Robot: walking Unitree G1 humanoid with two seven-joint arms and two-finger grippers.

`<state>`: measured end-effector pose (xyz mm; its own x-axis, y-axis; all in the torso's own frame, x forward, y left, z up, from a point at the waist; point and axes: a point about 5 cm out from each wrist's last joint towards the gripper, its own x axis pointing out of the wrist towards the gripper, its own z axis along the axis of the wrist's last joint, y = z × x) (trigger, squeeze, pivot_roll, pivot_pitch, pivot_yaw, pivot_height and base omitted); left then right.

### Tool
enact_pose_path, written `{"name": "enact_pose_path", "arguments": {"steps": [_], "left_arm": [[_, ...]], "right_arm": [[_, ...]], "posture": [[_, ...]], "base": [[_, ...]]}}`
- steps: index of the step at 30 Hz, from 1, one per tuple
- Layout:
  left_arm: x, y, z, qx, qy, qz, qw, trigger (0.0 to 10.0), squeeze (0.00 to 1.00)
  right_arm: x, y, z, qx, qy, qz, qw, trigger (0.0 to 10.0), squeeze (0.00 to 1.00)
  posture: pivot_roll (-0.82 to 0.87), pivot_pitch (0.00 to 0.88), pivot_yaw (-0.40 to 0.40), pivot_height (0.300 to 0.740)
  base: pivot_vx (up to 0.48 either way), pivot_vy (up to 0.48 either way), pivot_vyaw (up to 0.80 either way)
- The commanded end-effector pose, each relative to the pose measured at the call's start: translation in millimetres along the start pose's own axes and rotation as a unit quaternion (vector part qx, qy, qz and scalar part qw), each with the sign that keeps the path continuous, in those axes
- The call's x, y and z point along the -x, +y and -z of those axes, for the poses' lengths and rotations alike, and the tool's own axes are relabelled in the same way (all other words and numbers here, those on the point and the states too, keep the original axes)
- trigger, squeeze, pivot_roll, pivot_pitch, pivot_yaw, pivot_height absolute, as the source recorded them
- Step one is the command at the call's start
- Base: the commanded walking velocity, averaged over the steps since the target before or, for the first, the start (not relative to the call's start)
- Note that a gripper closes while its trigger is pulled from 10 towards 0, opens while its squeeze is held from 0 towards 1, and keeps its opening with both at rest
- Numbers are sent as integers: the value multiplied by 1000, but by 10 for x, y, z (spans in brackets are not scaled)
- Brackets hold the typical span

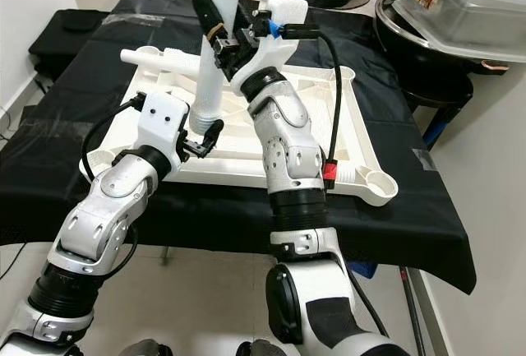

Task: Building children table

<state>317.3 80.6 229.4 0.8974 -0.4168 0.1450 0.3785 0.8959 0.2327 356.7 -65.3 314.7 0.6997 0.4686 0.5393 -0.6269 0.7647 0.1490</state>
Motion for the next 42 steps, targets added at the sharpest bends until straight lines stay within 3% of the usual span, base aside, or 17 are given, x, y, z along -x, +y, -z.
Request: {"name": "enact_pose_path", "arguments": {"steps": [1, 12, 28, 29, 30, 31, 42], "left_arm": [[-19, -46, 29, -11, 5, 18, 1000, 10000, 0], [-60, -36, 99, -20, 13, 23, 999, 10000, 0], [-86, 15, 109, -24, 7, 17, 1000, 10000, 0], [-89, 16, 102, -26, 4, 17, 1000, 9176, 0], [-90, 15, 94, -29, 0, 17, 999, 1882, 0], [-90, 16, 91, -30, -2, 15, 999, 0, 0], [-72, 9, 103, -40, -6, 16, 999, 0, 0]], "right_arm": [[13, 40, -43, -2, -8, -3, 1000, 0, 0], [24, 282, -112, -10, -13, -39, 999, 0, 0], [113, 422, -80, -21, 1, -52, 998, 0, 0], [121, 432, -71, -21, 3, -53, 998, 0, 0], [128, 440, -62, -20, 5, -55, 998, 0, 0], [131, 444, -58, -18, 6, -56, 998, 0, 0], [152, 450, -46, -17, 15, -55, 998, 0, 0]], "posture": [[68, 67, -79, 740], [63, 65, -68, 740], [63, 69, -67, 740], [64, 69, -70, 740], [64, 69, -70, 740], [64, 69, -70, 740], [62, 67, -68, 740]], "base": [[0, 0, 0], [0, 0, 0], [0, 0, 0], [0, 0, 0], [0, 0, 0], [0, 0, 0], [0, 0, 0]]}}
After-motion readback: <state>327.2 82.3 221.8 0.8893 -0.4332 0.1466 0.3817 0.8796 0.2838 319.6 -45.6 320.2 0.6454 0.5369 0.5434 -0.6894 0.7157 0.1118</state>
